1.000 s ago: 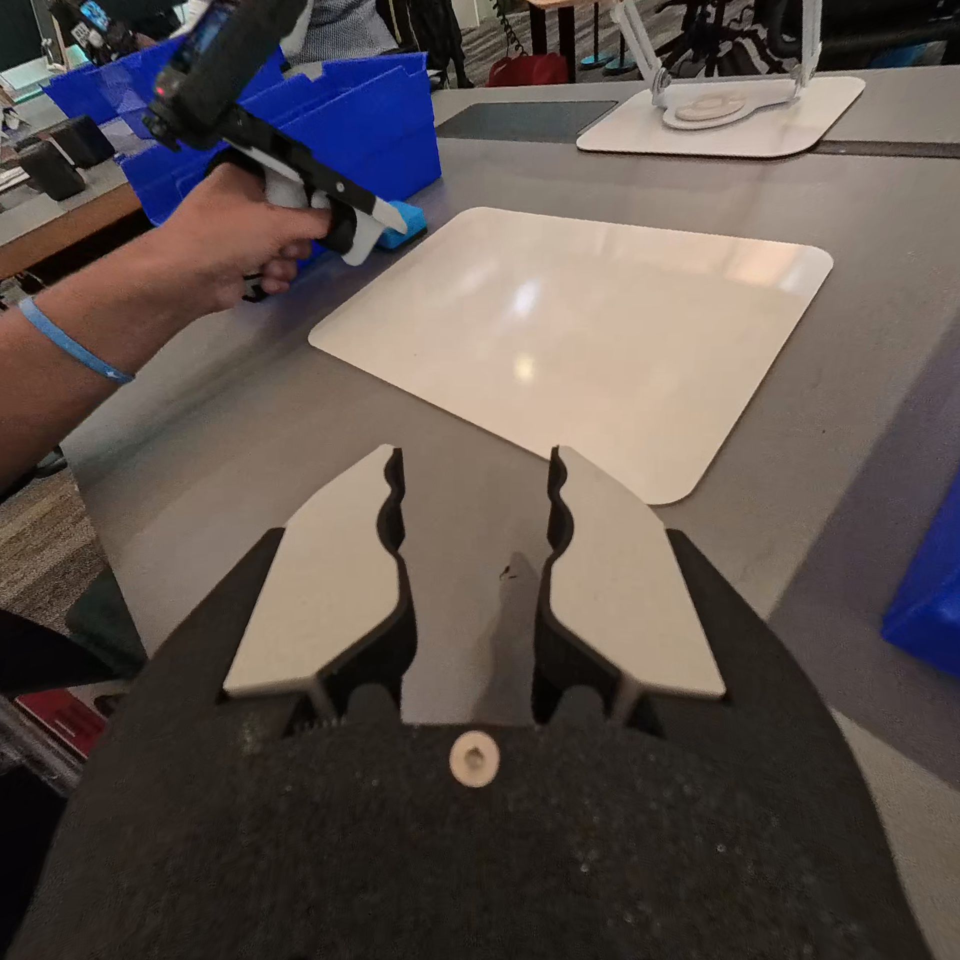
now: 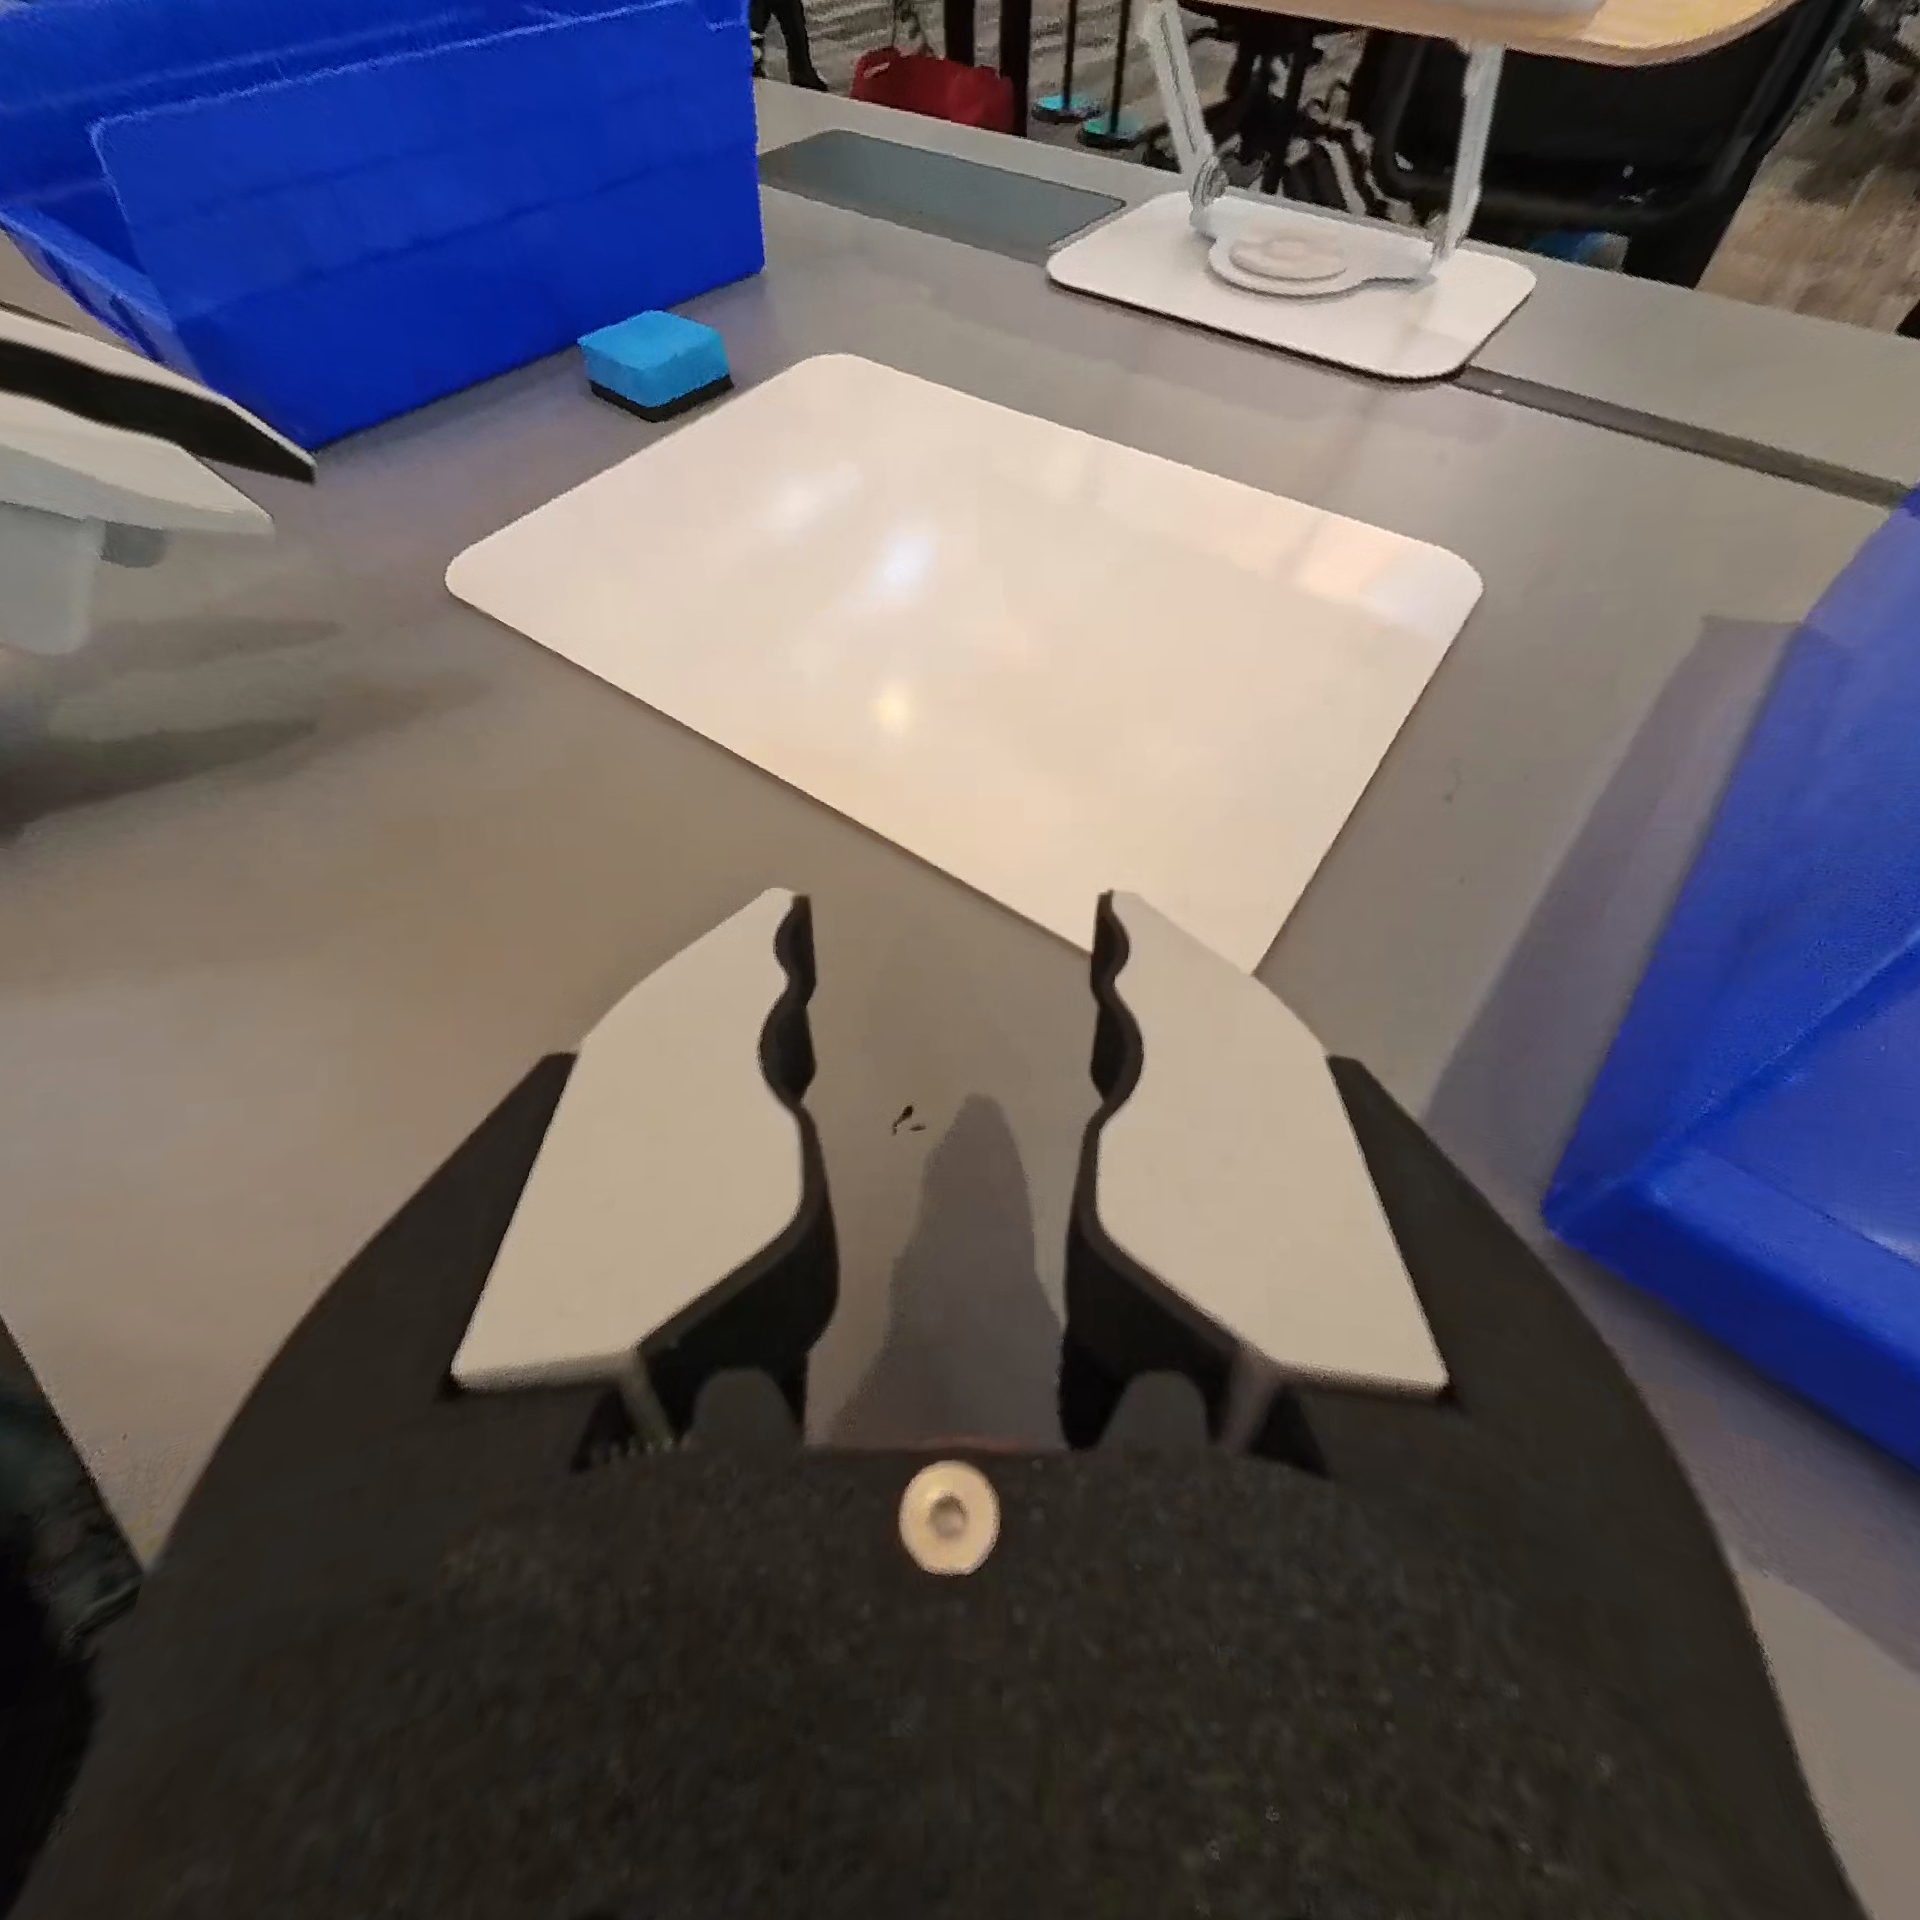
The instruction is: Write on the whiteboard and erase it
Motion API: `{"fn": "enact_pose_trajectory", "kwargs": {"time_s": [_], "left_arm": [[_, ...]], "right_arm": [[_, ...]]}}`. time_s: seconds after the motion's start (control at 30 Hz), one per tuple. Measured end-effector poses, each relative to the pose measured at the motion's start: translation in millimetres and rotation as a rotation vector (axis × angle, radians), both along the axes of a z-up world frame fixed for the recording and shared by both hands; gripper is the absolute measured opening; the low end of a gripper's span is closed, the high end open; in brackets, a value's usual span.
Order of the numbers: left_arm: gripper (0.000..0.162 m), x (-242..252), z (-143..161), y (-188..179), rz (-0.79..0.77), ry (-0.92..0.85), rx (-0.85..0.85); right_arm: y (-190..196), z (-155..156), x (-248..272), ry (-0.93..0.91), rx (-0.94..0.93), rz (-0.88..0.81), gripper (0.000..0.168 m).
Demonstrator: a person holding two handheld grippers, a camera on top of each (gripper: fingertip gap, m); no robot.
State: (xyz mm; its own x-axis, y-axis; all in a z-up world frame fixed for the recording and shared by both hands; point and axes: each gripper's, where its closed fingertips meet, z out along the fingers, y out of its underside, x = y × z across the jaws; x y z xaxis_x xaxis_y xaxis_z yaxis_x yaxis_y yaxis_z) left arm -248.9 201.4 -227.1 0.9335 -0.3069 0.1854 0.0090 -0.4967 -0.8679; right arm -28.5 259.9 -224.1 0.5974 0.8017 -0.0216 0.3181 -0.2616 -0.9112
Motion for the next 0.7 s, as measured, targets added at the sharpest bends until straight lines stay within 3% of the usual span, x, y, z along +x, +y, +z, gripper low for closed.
{"fn": "enact_pose_trajectory", "kwargs": {"time_s": [0.23, 0.47, 0.6, 0.7], "left_arm": [[0.046, -3, -5, -2, -0.007, -0.039, -0.029], [0.045, -7, -9, -3, 0.002, -0.089, -0.065], [0.045, -13, 3, -3, 0.015, -0.135, -0.046], [0.045, -22, 30, -5, 0.016, -0.213, 0.005]], "right_arm": [[6, 16, -16, 0.084, 0.03, 0.049, 0.051], [15, 6, -25, 0.018, 0.049, 0.03, 0.049], [17, 6, -22, 0.022, 0.028, 0.013, 0.049], [18, 9, -14, 0.049, 0.011, -0.006, 0.048]]}}
